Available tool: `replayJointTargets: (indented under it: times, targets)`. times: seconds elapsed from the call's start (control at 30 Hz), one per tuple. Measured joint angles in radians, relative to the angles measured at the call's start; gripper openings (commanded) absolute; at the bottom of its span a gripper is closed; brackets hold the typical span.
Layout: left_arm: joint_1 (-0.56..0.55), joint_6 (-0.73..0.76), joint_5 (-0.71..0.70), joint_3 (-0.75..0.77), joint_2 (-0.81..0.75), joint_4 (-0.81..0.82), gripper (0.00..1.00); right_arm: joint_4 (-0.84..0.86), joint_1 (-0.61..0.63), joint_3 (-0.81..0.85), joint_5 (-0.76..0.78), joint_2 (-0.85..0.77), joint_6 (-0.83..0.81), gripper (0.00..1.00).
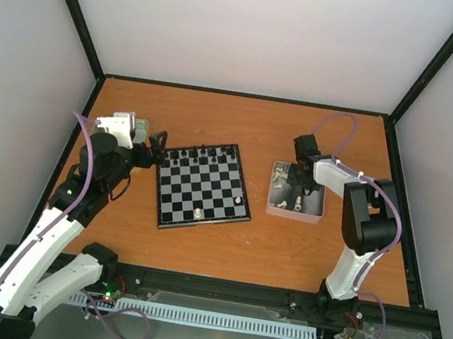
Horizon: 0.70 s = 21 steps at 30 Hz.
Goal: Set up the chess pieces on the board
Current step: Pick up the chess piece from the storage box.
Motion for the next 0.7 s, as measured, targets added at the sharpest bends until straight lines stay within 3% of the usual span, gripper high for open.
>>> replayJointTargets:
  times: [0.3, 0.53, 0.7]
  targets:
    - [0.000, 0.000, 0.004, 0.000, 0.004, 0.000, 1.00, 0.045, -0.006, 0.003, -0.035, 0.016, -0.040, 0.16]
    - [0.000, -0.006, 0.023, 0.000, 0.005, 0.006, 1.00, 0.081, -0.008, -0.026, -0.065, -0.004, -0.045, 0.16]
    - [0.000, -0.029, 0.073, -0.011, 0.010, 0.029, 1.00, 0.079, -0.009, -0.097, -0.123, -0.109, -0.043, 0.17]
